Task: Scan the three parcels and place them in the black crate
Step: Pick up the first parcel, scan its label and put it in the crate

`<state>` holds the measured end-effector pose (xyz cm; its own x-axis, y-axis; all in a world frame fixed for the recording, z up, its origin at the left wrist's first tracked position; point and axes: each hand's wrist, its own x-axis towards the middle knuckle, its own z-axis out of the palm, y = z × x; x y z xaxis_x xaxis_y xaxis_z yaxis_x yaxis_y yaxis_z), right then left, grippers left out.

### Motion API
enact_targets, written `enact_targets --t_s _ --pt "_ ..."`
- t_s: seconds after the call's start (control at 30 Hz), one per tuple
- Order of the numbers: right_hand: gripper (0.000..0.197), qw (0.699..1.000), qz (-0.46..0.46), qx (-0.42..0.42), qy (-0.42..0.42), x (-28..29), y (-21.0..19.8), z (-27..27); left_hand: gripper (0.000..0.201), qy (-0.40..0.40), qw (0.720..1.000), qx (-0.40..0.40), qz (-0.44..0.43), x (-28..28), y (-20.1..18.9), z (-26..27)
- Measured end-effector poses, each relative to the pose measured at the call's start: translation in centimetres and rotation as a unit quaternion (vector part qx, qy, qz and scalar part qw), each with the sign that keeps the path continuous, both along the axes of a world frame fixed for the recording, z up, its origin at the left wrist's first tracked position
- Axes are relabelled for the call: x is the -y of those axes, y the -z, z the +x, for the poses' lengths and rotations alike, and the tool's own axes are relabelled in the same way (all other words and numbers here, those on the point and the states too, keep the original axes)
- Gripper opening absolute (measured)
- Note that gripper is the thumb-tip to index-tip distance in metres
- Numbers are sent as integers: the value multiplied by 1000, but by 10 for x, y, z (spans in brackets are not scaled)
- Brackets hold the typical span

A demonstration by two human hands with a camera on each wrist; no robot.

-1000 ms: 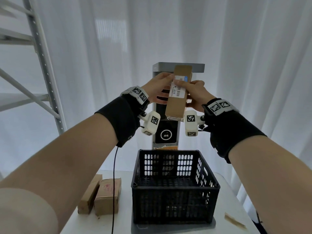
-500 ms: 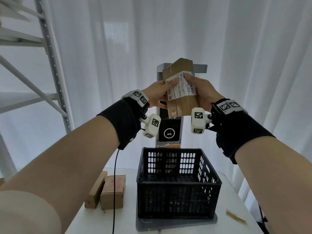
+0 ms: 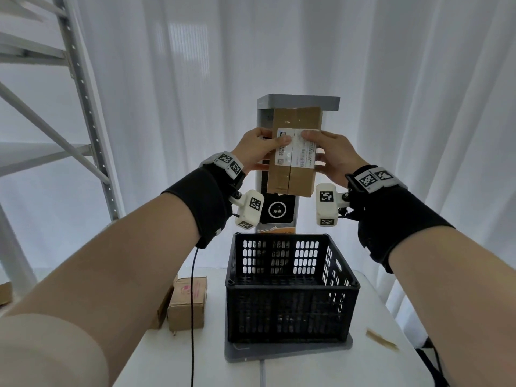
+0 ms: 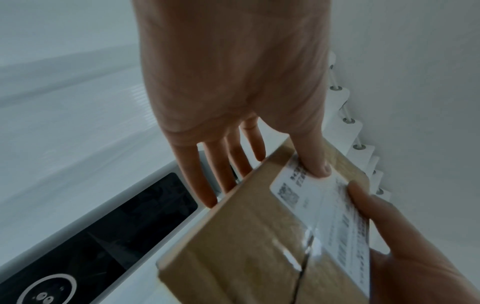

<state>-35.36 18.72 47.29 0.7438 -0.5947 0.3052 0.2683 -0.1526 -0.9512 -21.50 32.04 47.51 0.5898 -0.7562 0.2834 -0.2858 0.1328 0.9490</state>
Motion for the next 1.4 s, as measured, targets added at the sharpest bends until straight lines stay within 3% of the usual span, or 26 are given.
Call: enact_targets --t_s 0.2,0.5,0.73,1.07,1.4 --pt "58 996 -44 -40 69 13 13 -3 35 -5 1000 -7 -13 5 15 0" --pt "66 996 -24 -44 76 35 26 7 45 -40 999 -13 6 19 23 5" --pt "40 994 38 -52 85 53 40 16 33 -37 998 -46 31 37 34 14" --pt "29 983 87 -126 103 66 96 43 24 -27 985 -115 125 56 94 43" --pt "23 963 148 -182 134 75 169 76 30 -11 963 -191 190 74 168 74"
